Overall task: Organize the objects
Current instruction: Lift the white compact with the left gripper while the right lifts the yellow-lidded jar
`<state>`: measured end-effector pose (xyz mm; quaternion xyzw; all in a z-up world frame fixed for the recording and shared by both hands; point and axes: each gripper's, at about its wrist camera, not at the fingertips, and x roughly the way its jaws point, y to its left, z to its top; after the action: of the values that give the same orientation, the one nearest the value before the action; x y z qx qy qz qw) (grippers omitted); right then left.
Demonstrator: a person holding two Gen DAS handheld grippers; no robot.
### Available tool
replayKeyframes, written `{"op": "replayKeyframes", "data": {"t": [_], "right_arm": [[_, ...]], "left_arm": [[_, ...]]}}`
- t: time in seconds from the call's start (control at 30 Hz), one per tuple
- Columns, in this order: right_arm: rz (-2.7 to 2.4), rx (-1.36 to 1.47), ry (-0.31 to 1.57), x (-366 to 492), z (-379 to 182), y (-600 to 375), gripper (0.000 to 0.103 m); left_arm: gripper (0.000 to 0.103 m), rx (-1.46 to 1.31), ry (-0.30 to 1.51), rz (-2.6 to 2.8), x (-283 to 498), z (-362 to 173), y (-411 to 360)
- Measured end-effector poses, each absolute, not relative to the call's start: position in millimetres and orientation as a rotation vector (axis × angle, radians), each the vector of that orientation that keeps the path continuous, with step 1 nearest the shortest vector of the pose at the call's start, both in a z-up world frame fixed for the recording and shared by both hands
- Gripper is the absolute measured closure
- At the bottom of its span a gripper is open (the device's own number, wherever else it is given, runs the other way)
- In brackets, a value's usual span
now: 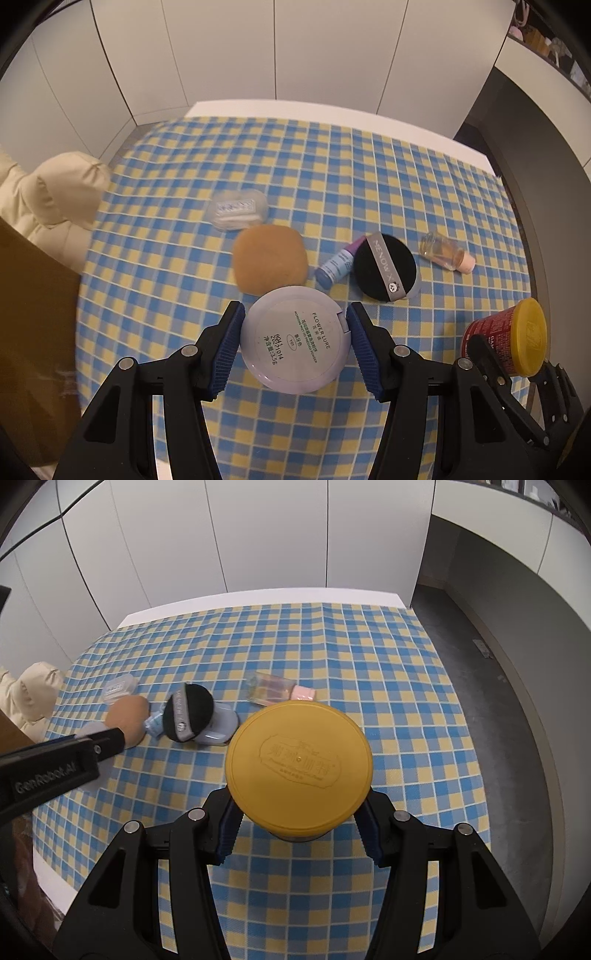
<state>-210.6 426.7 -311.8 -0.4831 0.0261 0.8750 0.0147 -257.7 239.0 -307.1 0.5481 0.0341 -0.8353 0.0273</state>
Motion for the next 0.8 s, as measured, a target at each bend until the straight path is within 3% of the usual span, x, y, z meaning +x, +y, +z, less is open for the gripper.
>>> {"op": "replayKeyframes", "data": {"t": [0.8], "right_arm": [[2.802,-1.373,-0.066,-227,-143,413,0.047]], "left_arm": [[0.046,1.553,0.029,-2.687,-247,-151,213]]}}
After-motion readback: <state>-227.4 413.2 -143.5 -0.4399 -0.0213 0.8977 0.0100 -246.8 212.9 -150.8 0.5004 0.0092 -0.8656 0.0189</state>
